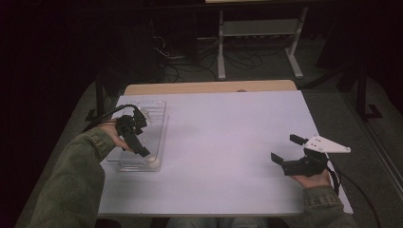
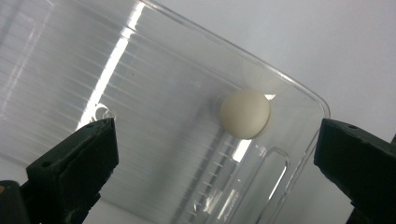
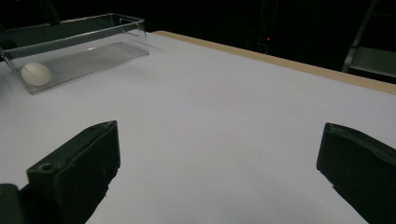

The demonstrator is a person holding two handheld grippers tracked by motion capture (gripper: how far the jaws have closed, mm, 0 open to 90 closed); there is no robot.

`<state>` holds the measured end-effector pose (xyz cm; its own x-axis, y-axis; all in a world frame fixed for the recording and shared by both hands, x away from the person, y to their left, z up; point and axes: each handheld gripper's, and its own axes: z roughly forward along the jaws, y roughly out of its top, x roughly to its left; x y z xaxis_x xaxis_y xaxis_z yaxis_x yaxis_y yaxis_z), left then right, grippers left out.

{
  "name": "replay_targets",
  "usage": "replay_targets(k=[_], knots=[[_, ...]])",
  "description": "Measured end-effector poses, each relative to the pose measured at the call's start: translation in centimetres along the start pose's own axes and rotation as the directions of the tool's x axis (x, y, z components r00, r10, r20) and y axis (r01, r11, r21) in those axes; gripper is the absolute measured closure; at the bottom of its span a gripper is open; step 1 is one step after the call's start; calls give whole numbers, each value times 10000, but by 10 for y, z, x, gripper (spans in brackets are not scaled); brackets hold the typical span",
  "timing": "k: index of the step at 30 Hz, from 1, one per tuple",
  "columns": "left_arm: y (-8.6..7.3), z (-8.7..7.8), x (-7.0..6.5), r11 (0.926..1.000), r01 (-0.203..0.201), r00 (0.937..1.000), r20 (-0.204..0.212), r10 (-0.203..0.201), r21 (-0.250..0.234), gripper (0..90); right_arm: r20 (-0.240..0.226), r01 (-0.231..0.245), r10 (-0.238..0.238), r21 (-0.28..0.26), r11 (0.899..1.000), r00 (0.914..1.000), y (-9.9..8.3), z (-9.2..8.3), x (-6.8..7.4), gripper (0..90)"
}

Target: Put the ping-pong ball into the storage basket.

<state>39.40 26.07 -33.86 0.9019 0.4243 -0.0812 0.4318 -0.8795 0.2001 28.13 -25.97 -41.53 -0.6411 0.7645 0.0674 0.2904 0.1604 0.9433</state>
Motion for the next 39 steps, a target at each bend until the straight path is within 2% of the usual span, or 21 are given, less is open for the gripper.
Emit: replay_targets(k=[6,15,18,23,30,34,38,39], knots=[[-5,-5,-1,9999,37,10000,-26,-37,-148,0,9,-3,3,5,10000,10000,0,0,0,0],[-14,-18,-8,9961,27,9999,-160,-42,-884,0,7,28,-28,26,10000,10000,0,0,1,0],[-15,-19,-10,9955,-9,9998,-221,-12,-952,0,17,26,-26,20,10000,10000,0,0,0,0],[-16,-23,-17,9932,-184,9983,-569,119,-1147,0,13,18,-18,13,10000,10000,0,0,0,0],[-17,-27,-24,9903,-365,9961,-846,253,-1339,0,19,14,-14,2,10000,10000,0,0,0,0],[-20,-31,-27,9812,-324,9963,-849,164,-1902,0,21,1,-1,-16,10000,10000,0,-1,0,0],[-25,-31,-27,9776,-219,9962,-867,37,-2091,0,25,-1,1,-20,10000,10000,0,-1,0,0],[-28,-31,-27,9744,-172,9961,-887,-28,-2240,0,24,-2,2,-20,10000,10000,0,-1,0,0]])
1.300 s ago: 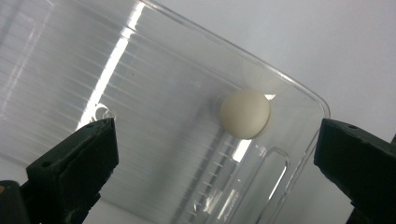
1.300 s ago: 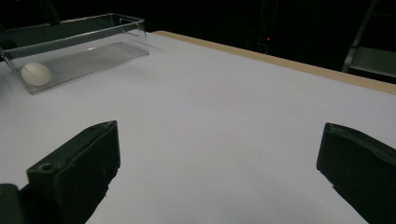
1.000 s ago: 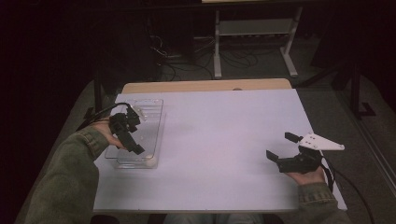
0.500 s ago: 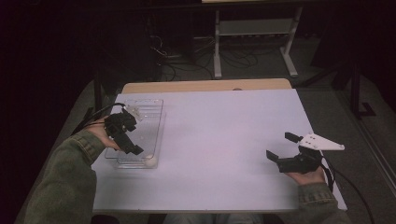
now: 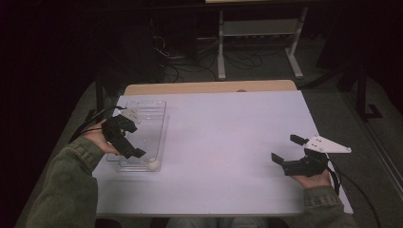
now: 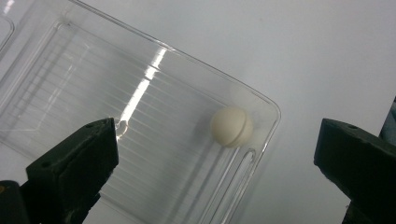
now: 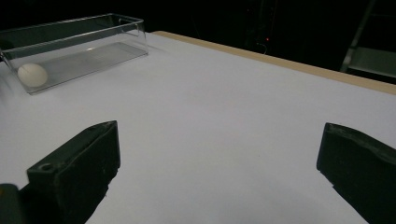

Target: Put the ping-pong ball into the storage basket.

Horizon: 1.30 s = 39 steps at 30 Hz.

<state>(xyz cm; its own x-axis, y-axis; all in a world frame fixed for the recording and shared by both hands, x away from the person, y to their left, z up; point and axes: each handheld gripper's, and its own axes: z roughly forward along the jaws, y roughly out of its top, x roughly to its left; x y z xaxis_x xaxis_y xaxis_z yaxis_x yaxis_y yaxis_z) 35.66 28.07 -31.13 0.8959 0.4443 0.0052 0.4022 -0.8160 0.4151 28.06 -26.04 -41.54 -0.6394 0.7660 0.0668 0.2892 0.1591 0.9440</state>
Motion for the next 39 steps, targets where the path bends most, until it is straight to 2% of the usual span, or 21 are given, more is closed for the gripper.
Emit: replay_targets(k=[7,10,14,17,19,23,25,26,27,31,33,37,39], knots=[[-9,-5,-1,9987,108,9999,61,-105,-505,0,-8,18,-18,8,10000,10000,0,0,0,0],[-16,-9,-3,9948,222,9998,8,-222,-994,0,10,-8,8,-6,10000,10000,0,0,0,0],[-22,-10,-3,9904,392,9992,119,-379,-1324,0,-13,3,-3,-2,10000,10000,0,0,0,0],[-28,-9,-4,9847,528,9985,-24,-539,-1661,0,-42,-4,4,-10,10000,10000,0,0,0,0],[-30,-10,-5,9781,617,9979,-55,-641,-1989,0,-42,-40,40,-38,10000,10000,0,0,0,0],[-34,-9,-8,9728,647,9973,-197,-709,-2223,0,-71,-38,38,-34,10000,10000,0,0,0,0],[-37,-10,-9,9675,669,9966,-299,-764,-2441,0,-84,-23,22,-36,10000,10000,0,0,1,0],[-37,-10,-9,9675,669,9966,-299,-764,-2441,0,-84,-23,22,-36,10000,10000,0,0,1,0],[-39,-10,-10,9612,726,9957,-360,-852,-2660,0,-79,-18,17,-83,10000,10000,1,0,0,0],[-44,-7,-13,9608,721,9945,-542,-898,-2677,0,-71,-29,28,-123,9999,10000,1,-1,0,0],[-46,-6,-14,9579,744,9932,-660,-963,-2773,0,-81,-19,18,-118,9999,10000,1,-1,0,0],[-52,-3,-15,9464,890,9885,-888,-1221,-3105,0,-84,-20,19,-107,9999,10000,1,-1,0,0],[-56,0,-15,9372,1039,9859,-900,-1412,-3329,0,-85,-23,22,-106,9999,10000,1,-1,0,0]])
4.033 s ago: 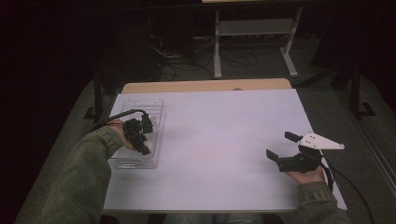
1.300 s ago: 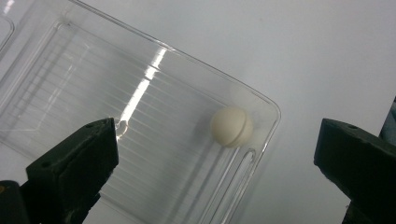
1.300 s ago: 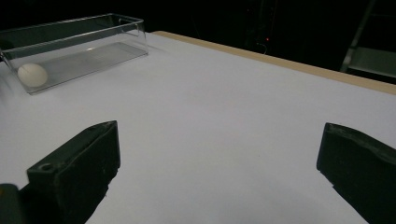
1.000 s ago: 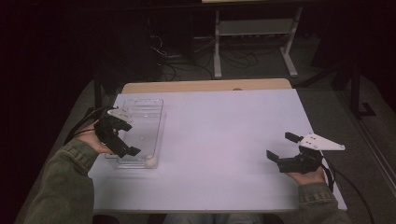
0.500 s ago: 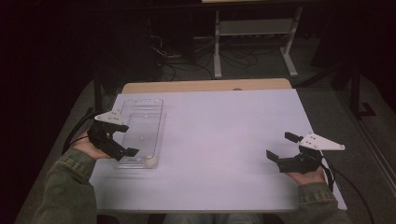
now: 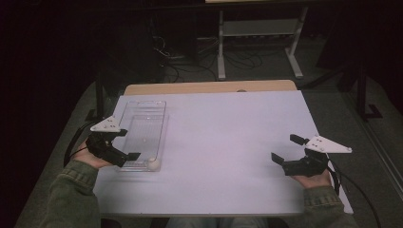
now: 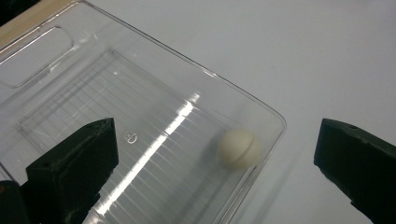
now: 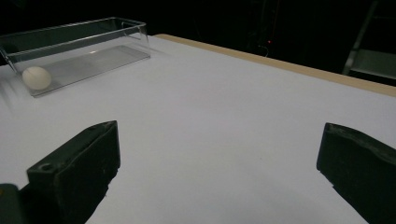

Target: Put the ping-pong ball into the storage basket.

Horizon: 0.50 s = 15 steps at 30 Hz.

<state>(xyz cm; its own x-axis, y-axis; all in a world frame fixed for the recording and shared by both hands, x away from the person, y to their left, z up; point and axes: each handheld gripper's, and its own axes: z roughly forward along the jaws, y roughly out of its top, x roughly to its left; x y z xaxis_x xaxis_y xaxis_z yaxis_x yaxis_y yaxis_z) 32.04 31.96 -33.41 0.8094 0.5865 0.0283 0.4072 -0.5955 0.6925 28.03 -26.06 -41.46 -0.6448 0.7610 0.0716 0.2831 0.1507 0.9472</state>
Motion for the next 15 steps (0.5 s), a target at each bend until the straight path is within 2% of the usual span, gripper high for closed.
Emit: replay_targets(k=[5,7,15], knots=[[-7,3,-2,9998,139,9997,-204,-142,-113,0,31,38,-38,0,10000,10000,0,0,0,0],[-13,4,-5,9987,257,9985,-471,-278,-443,0,49,38,-38,-18,10000,10000,0,0,0,0],[-19,5,-9,9927,522,9954,-745,-605,-1090,0,28,100,-100,5,10000,9999,0,1,1,0]])
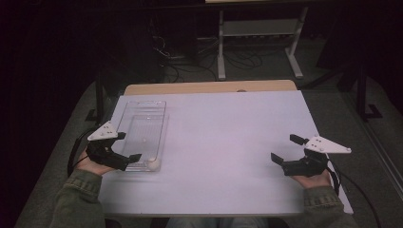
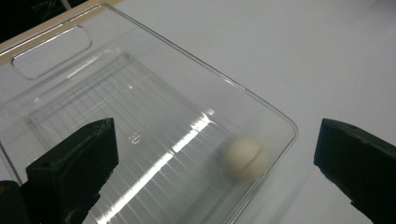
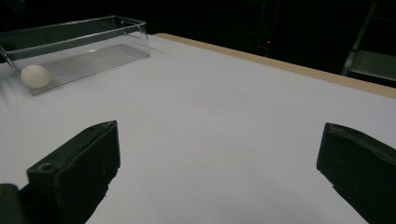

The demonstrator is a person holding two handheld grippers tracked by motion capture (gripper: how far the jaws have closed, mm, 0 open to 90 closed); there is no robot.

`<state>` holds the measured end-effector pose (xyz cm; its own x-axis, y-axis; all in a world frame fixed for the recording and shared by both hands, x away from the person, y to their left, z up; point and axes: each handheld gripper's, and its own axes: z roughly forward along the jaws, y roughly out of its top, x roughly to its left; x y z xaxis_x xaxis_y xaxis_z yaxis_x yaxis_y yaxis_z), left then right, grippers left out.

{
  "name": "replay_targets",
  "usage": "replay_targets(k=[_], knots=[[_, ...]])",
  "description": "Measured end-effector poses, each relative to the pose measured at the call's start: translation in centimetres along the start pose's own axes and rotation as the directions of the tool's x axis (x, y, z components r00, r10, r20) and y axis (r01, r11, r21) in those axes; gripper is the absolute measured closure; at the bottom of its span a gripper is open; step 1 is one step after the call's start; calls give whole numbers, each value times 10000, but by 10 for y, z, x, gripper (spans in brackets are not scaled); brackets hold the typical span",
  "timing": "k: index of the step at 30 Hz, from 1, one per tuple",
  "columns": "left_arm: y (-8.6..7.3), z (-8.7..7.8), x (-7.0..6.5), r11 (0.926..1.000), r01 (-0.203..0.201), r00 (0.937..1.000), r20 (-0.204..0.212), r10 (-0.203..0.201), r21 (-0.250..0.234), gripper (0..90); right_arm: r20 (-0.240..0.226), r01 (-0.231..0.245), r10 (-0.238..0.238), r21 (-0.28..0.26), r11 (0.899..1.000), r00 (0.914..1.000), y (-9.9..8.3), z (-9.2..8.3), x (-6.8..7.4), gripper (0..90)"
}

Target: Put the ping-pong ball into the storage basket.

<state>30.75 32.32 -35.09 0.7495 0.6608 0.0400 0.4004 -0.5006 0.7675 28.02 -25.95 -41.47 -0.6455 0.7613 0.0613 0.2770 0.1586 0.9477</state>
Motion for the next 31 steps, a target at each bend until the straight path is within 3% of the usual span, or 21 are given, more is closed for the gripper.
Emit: replay_targets(k=[9,15,16,17,18,19,23,27,31], knots=[[-12,-1,-2,9947,440,9984,-304,-470,-934,0,-26,-26,26,-14,10000,10000,0,0,0,0],[-20,-1,-7,9866,532,9931,-956,-684,-1540,0,-47,-39,39,1,10000,10000,0,0,0,0],[-25,-2,-8,9740,731,9853,-1353,-1038,-2144,0,-44,-26,26,4,10000,10000,0,0,0,0],[-27,-4,-8,9652,898,9825,-1367,-1262,-2456,0,-47,-22,22,1,10000,10000,0,0,0,0],[-27,-4,-8,9652,898,9825,-1367,-1262,-2456,0,-47,-22,22,1,10000,10000,0,0,0,0],[-31,-5,-8,9612,999,9786,-1494,-1417,-2571,0,-53,-25,26,9,10000,10000,0,-1,0,0],[-37,-4,-8,9635,1059,9787,-1458,-1447,-2459,0,-54,-23,23,-1,10000,10000,0,-1,0,0],[-42,-3,-10,9611,1125,9787,-1388,-1510,-2521,0,-66,-25,25,18,10000,10000,0,-1,1,0],[-43,-2,-13,9602,956,9786,-1520,-1389,-2624,0,-75,-48,48,26,10000,10000,0,0,1,0]])
